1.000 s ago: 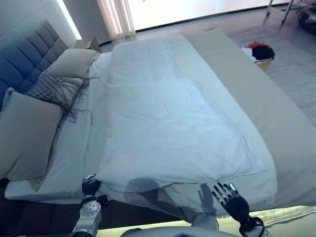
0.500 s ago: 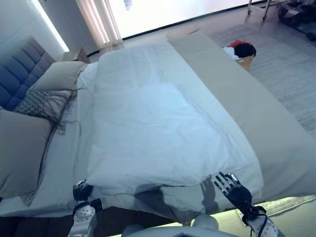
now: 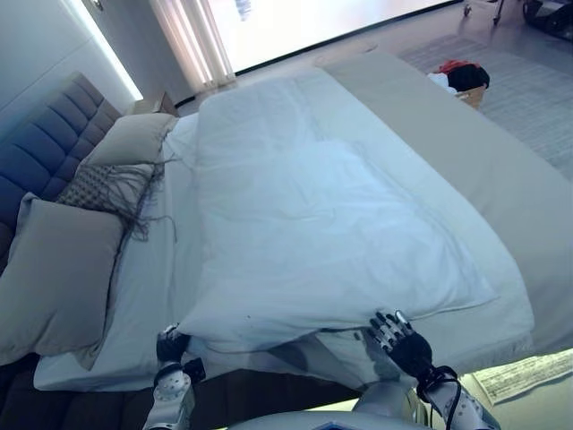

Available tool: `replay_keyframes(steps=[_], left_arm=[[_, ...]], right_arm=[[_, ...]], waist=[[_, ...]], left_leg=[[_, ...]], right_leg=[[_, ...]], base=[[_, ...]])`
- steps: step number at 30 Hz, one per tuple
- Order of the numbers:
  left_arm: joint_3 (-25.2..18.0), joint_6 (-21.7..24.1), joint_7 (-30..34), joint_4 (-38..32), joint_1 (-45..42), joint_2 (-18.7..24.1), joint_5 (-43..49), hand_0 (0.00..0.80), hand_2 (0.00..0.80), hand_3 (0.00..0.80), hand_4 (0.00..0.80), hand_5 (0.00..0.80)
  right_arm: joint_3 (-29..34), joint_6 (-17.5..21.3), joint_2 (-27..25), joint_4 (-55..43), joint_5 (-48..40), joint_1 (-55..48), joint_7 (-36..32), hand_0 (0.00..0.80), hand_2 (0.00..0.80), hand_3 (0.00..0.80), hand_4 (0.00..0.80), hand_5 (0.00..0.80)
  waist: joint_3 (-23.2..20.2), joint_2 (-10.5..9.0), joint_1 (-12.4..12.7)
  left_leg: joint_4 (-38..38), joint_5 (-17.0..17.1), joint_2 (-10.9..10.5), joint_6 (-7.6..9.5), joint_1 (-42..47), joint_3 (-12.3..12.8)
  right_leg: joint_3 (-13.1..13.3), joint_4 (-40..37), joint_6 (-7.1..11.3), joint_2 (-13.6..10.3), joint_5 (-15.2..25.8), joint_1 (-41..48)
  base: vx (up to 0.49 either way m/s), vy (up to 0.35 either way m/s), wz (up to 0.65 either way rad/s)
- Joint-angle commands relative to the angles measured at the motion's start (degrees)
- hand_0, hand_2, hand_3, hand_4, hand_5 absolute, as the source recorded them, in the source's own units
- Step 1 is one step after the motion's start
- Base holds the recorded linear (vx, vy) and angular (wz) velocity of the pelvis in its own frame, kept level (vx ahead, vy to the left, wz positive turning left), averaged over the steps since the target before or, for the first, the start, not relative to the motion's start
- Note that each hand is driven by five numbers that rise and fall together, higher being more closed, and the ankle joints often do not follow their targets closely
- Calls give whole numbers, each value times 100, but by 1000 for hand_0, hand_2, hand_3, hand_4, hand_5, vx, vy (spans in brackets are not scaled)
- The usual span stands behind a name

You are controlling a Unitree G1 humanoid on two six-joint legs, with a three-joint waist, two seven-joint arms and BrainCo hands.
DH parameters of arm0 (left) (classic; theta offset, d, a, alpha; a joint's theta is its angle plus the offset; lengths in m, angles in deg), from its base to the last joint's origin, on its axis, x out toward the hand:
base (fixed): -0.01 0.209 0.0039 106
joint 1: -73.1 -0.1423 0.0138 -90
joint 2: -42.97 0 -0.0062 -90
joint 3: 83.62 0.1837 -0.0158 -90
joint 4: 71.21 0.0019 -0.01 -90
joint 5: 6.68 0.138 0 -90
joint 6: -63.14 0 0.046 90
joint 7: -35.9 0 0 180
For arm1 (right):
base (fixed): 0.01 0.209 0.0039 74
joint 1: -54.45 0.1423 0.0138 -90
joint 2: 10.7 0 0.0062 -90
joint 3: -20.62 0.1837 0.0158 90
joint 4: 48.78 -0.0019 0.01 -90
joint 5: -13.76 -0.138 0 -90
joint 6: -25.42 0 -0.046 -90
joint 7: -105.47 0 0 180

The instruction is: Make the bed neatly

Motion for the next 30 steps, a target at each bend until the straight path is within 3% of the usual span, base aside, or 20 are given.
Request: replay_keyframes(steps=[1,2,4,6,8,9,13,14,15,17,22,30], left_arm=[[-837,605,-321,-505,439,1117,-37,800,800,800,800,800],[-832,574,-299,-546,435,1133,-18,800,800,800,800,800],[-775,495,-314,-637,482,1198,-78,800,800,800,800,800],[-759,398,-383,-668,617,1296,-222,800,800,800,800,800],[-787,243,-437,-676,760,1398,-294,800,800,800,800,800],[-771,186,-457,-666,802,1411,-299,800,800,800,800,800],[-628,76,-645,-662,880,1357,-37,800,800,800,800,800],[-556,50,-674,-656,930,1327,5,800,800,800,800,800],[-464,31,-693,-630,1001,1304,63,800,800,800,800,800],[-463,-142,-651,-655,1061,1351,113,800,800,800,800,800],[-679,-141,-607,-368,911,1291,-13,800,800,800,800,800],[-1137,81,-1191,88,521,1449,611,800,800,800,800,800]], right_arm=[[83,305,194,-536,-157,421,32,0,0,0,0,0],[70,341,222,-561,-167,423,51,0,0,0,0,0],[55,443,305,-679,-94,408,-21,0,0,0,0,0],[92,479,384,-622,6,422,-140,0,0,0,0,0],[94,482,432,-488,-136,450,-143,0,0,0,0,0],[68,475,465,-488,-251,416,-99,0,0,0,0,0],[-142,567,508,-325,-584,231,-29,0,0,0,0,0],[-176,603,506,-292,-638,221,71,0,0,0,0,0],[-207,665,514,-274,-653,188,63,0,0,0,0,0],[-314,750,506,-157,-683,179,25,0,0,0,0,0],[-250,648,562,-244,-500,67,64,0,0,0,0,0],[-111,474,514,-282,-454,-39,75,0,0,0,0,0]], waist=[[188,-341,388],[189,-376,408],[187,-479,424],[204,-522,395],[172,-523,348],[135,-518,328],[-112,-587,418],[-140,-602,404],[-152,-612,378],[-170,-610,451],[-337,-521,428],[-340,-503,439]], left_leg=[[1562,-553,349,164,-738,-529],[1609,-616,297,209,-764,-535],[1639,-741,39,404,-846,-449],[1566,-802,-111,553,-808,-173],[1356,-760,-314,732,-764,-129],[1208,-682,-402,799,-756,-155],[469,-238,-554,861,-592,-166],[409,-178,-555,838,-589,-229],[365,-121,-551,809,-606,-261],[211,-4,-466,731,-559,-101],[150,14,-418,684,-459,106],[500,-225,-495,786,-445,7]], right_leg=[[-348,-2044,54,-339,2093,1030],[-326,-2139,72,-368,2194,1050],[-248,-2448,88,-482,2778,994],[-237,-2390,88,-526,3228,775],[-44,-1922,88,-314,3048,558],[23,-1749,38,-99,2835,561],[-624,-1962,-271,1013,2037,968],[-550,-2179,-335,1160,1982,1059],[-477,-2327,-367,1234,1982,1119],[-858,-2477,-410,1346,1784,1330],[-1069,-2698,-471,1475,1557,1551],[-990,-2575,-629,1564,1364,1584]], base=[[-44,98,-16],[-63,122,-16],[-97,144,-10],[-103,199,-12],[-55,226,-29],[-21,171,-36],[42,23,-18],[44,-117,-15],[11,-96,5],[12,-69,32],[56,3,20],[50,-8,1]])
